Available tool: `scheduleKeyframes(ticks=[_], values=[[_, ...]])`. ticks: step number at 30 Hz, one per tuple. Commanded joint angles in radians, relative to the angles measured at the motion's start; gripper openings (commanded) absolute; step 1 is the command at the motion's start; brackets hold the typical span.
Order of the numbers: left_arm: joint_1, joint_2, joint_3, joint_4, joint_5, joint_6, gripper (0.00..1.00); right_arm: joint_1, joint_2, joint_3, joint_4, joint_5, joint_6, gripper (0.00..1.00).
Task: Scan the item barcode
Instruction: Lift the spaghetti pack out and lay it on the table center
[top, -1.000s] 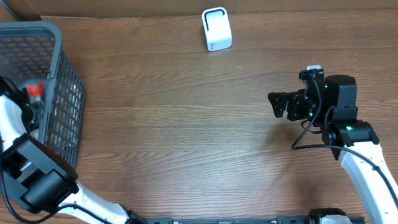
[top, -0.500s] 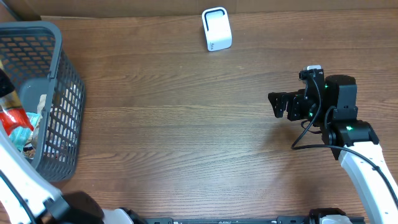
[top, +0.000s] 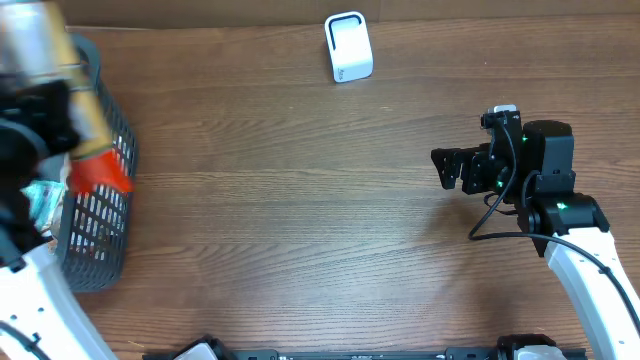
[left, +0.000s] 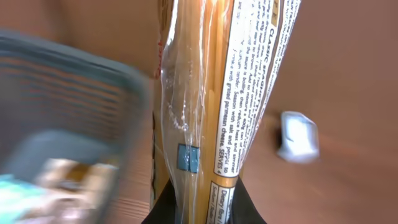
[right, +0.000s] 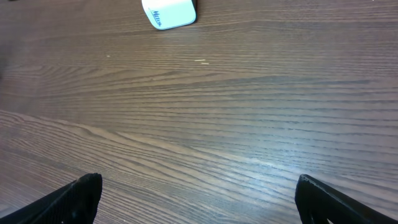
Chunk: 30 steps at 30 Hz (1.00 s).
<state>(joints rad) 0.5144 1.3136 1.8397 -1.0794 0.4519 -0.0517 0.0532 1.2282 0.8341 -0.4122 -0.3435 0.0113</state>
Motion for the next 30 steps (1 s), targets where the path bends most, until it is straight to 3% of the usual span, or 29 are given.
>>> scheduleKeyframes(ticks=[1, 7, 13, 21, 28, 29, 30], values=[[-0.146, 0.012, 0.033, -0.014, 0.064, -0.016, 0.04, 0.005, 0.003, 0.024, 0.006, -0.006, -0.005, 1.00], [-0.392, 0.130, -0.024, -0.074, -0.010, -0.054, 0.04, 0.005, 0.003, 0.024, 0.006, -0.006, -0.005, 1.00], [-0.587, 0.288, -0.168, -0.018, -0.103, -0.197, 0.04, 0.005, 0.003, 0.024, 0.006, -0.006, -0.005, 1.00], [-0.711, 0.508, -0.351, 0.195, -0.127, -0.325, 0.04, 0.005, 0.003, 0.024, 0.006, -0.006, -0.005, 1.00], [-0.744, 0.639, -0.365, 0.212, -0.138, -0.338, 0.04, 0.005, 0.003, 0.024, 0.006, -0.006, -0.005, 1.00], [-0.744, 0.644, -0.365, 0.209, -0.138, -0.337, 0.08, 0.005, 0.003, 0.024, 0.006, -0.006, -0.005, 1.00], [-0.744, 0.646, -0.365, 0.204, -0.139, -0.337, 0.19, 0.005, 0.003, 0.024, 0.006, -0.006, -0.005, 1.00]])
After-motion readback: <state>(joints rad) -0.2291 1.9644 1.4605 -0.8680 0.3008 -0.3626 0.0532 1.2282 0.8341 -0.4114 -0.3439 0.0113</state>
